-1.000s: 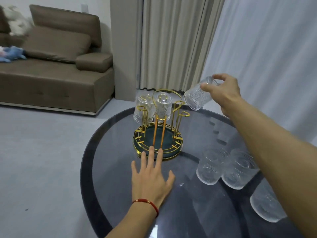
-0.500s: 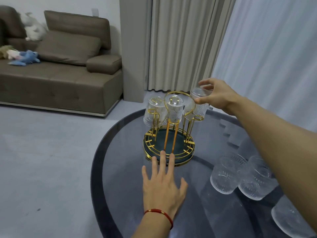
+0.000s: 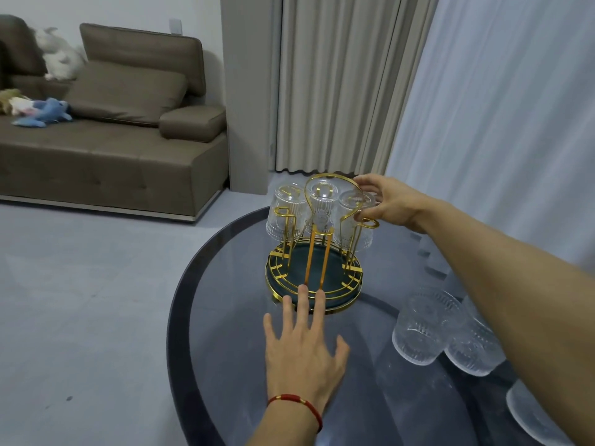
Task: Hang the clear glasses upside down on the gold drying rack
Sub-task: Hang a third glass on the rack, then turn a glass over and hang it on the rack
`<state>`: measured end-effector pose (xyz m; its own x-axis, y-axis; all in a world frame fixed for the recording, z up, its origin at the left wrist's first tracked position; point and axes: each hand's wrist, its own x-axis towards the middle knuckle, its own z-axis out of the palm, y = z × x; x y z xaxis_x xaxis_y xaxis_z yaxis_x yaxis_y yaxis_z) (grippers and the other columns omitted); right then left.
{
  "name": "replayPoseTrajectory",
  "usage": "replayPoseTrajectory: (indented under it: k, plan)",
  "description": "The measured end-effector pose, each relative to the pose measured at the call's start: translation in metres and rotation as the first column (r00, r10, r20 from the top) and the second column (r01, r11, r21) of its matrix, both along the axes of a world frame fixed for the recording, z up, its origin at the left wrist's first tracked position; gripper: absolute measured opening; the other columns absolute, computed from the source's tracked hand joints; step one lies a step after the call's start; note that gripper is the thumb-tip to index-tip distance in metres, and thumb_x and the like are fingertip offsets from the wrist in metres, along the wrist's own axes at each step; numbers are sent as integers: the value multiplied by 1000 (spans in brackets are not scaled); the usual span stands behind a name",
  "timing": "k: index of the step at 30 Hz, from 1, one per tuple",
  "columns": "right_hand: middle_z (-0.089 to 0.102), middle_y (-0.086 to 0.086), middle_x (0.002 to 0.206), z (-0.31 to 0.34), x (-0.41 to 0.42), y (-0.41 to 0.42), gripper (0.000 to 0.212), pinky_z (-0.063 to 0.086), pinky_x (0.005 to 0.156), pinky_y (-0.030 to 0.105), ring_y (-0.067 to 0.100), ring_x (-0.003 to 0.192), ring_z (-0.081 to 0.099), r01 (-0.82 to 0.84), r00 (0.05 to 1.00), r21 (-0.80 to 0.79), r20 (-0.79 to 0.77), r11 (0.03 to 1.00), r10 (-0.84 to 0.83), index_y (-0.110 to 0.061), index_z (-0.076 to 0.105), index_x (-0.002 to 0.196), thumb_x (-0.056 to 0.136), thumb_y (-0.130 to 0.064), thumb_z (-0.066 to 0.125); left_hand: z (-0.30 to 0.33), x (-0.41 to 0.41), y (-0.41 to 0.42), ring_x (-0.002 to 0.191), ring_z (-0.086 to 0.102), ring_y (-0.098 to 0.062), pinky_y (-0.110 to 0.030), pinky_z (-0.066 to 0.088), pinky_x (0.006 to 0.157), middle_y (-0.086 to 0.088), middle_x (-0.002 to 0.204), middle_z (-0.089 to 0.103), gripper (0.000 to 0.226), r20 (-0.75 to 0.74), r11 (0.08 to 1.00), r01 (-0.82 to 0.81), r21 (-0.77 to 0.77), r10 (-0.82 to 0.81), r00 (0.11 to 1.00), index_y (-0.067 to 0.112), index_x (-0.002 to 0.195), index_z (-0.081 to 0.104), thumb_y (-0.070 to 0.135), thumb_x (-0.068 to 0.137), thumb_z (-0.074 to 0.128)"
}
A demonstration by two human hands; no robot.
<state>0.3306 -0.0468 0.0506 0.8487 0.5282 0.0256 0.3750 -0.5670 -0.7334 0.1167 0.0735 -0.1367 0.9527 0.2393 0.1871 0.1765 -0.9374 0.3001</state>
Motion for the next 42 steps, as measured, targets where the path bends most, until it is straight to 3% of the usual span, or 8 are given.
replayPoseTrajectory:
  k: [7,15,21,24,29,32,38,42]
  plan:
    - [58,4,147,-12,-59,-56,51,34,112,30,22,142,48,227,926,-57,322,972,-197,-16,54,145,96,-25,67,4,-3,0,157,-6,-25,-60,5,124,1,171,-12,76,8,1000,6,-18,-6,1000,34,159,-9,59,97,27]
    - [40,15,158,-97,-165,-84,82,-22,112,71,42,157,-12,501,847,-519,460,693,-268,-28,28,156,88,-69,45,9,-4,1,157,1,-25,-58,7,124,1,171,-6,75,-4,998,6,-56,-6,1000,34,160,3,58,97,36]
    - [46,8,120,-97,-175,-84,73,-18,114,72,31,144,28,518,818,-416,495,747,-292,-25,41,145,83,-58,64,28,-11,-7,156,1,-30,-61,5,123,-2,172,0,77,-33,999,-24,24,25,999,28,160,4,55,98,40]
    - [39,-1,114,-93,-190,-86,80,-16,118,64,21,127,47,442,817,-218,498,870,-290,-31,44,145,73,-43,77,45,-20,-25,155,11,-27,-51,12,125,-6,170,15,68,107,973,109,-204,-88,990,23,161,12,45,103,41]
    - [44,-4,130,-86,-221,-92,96,44,108,48,17,119,55,165,895,99,403,981,-191,-38,36,152,70,-23,84,88,-50,-64,127,57,-18,-50,45,109,5,143,54,60,164,318,252,-914,-281,946,49,143,40,60,88,60]
    - [46,-5,137,-82,-236,-87,106,50,103,41,17,126,53,59,916,116,388,991,-100,-40,29,156,69,-13,84,92,-60,-66,110,70,-20,-46,60,91,-4,129,64,72,200,150,243,-958,-254,946,49,138,45,38,74,77]
    - [38,-26,155,-82,-247,-72,108,-1,128,47,-18,141,30,-33,907,-22,420,999,39,-42,15,161,75,-40,81,91,-70,-47,111,69,-24,-52,62,85,-13,131,64,67,281,72,298,-952,-186,941,35,128,54,20,70,83]
    - [25,-33,160,-87,-245,-74,82,19,121,38,-16,141,22,87,995,243,22,966,-95,-54,16,155,85,-62,58,90,-63,-29,104,69,-48,-51,62,82,-24,128,64,77,260,-128,247,-960,-93,961,23,133,49,20,63,82]
